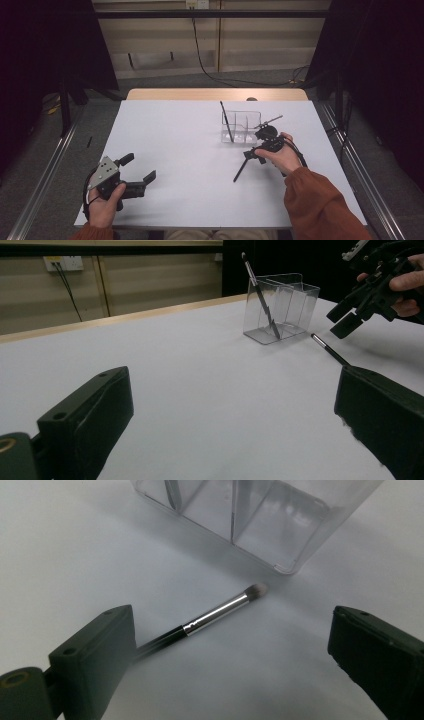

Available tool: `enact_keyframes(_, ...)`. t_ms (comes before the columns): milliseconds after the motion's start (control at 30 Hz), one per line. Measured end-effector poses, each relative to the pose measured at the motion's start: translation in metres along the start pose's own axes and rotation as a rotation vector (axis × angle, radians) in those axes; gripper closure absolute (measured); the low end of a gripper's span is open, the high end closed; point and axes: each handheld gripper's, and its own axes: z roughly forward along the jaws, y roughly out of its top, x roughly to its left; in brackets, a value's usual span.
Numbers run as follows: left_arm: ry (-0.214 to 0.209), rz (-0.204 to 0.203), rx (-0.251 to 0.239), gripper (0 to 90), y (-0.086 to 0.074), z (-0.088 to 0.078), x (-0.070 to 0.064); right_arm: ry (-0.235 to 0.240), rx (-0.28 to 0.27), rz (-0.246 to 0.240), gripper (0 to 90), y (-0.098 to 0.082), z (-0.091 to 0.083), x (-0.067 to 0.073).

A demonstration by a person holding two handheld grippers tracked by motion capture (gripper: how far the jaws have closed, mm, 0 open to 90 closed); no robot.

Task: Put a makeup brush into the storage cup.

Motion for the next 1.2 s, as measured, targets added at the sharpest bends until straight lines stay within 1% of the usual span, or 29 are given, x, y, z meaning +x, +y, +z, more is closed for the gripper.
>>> enact_keyframes(100, -0.001, 0.000, 0.000, 2.4, 0.000, 0.000, 0.000, 0.003, -0.003, -0.003, 7.1, 0.002, 0.002, 0.000)
enact_keyframes(200, -0.001, 0.000, 0.000, 2.4, 0.000, 0.000, 0.000, 0.012, 0.016, 0.009, 7.9, 0.003, 0.003, 0.000)
enact_keyframes(233, -0.001, 0.000, 0.000, 2.4, 0.000, 0.000, 0.000, 0.016, 0.024, 0.024, 8.4, 0.003, 0.003, 0.000)
enact_keyframes(267, -0.001, 0.000, 0.000, 2.4, 0.000, 0.000, 0.000, 0.011, 0.025, 0.027, 9.2, 0.003, 0.004, 0.000)
enact_keyframes(333, -0.002, 0.000, 0.000, 2.3, 0.000, 0.000, 0.000, 0.014, 0.045, 0.036, 9.6, 0.004, 0.006, 0.000)
enact_keyframes(433, -0.002, 0.000, 0.000, 2.3, 0.000, 0.000, 0.000, -0.003, 0.073, 0.035, 11.0, 0.004, 0.010, 0.000)
enact_keyframes(467, -0.002, 0.000, 0.000, 2.4, 0.000, 0.000, 0.000, 0.004, 0.085, 0.046, 11.1, 0.004, 0.011, 0.001)
enact_keyframes(500, -0.002, 0.000, 0.000, 2.4, 0.000, 0.000, 0.000, 0.004, 0.084, 0.037, 11.3, 0.005, 0.012, 0.001)
enact_keyframes(533, -0.003, -0.002, 0.001, 2.4, 0.000, 0.000, 0.000, -0.008, 0.076, 0.040, 12.4, 0.005, 0.012, 0.002)
enact_keyframes(633, -0.005, -0.003, 0.001, 2.4, 0.000, 0.001, 0.000, -0.015, 0.063, 0.038, 14.0, 0.006, 0.013, 0.003)
enact_keyframes(733, -0.005, 0.000, 0.001, 2.4, 0.000, 0.001, 0.000, -0.017, 0.061, 0.042, 16.1, 0.007, 0.015, 0.003)
enact_keyframes(800, -0.005, -0.002, 0.002, 2.4, 0.000, 0.001, 0.000, -0.018, 0.081, 0.051, 17.8, 0.007, 0.015, 0.003)
enact_keyframes(900, -0.001, 0.001, -0.001, 2.4, 0.000, 0.001, 0.000, -0.019, 0.090, 0.055, 19.6, 0.007, 0.016, 0.004)
enact_keyframes(933, -0.002, 0.000, 0.000, 2.4, 0.000, 0.001, 0.000, -0.020, 0.094, 0.044, 19.9, 0.007, 0.017, 0.003)
enact_keyframes(967, -0.003, 0.000, 0.002, 2.4, 0.000, 0.001, 0.000, -0.021, 0.100, 0.054, 20.0, 0.007, 0.018, 0.004)
enact_keyframes(1033, -0.002, -0.002, 0.005, 2.4, 0.000, 0.001, 0.000, -0.016, 0.099, 0.059, 20.6, 0.008, 0.019, 0.005)
enact_keyframes(1100, -0.002, -0.001, 0.004, 2.5, 0.000, 0.001, 0.000, -0.026, 0.098, 0.062, 22.1, 0.008, 0.019, 0.006)
enact_keyframes(1167, -0.001, 0.000, 0.005, 2.4, 0.000, 0.001, 0.000, -0.022, 0.102, 0.055, 22.3, 0.008, 0.021, 0.005)
enact_keyframes(1200, -0.003, -0.001, 0.005, 2.4, 0.000, 0.001, 0.000, -0.027, 0.103, 0.052, 23.0, 0.008, 0.021, 0.006)
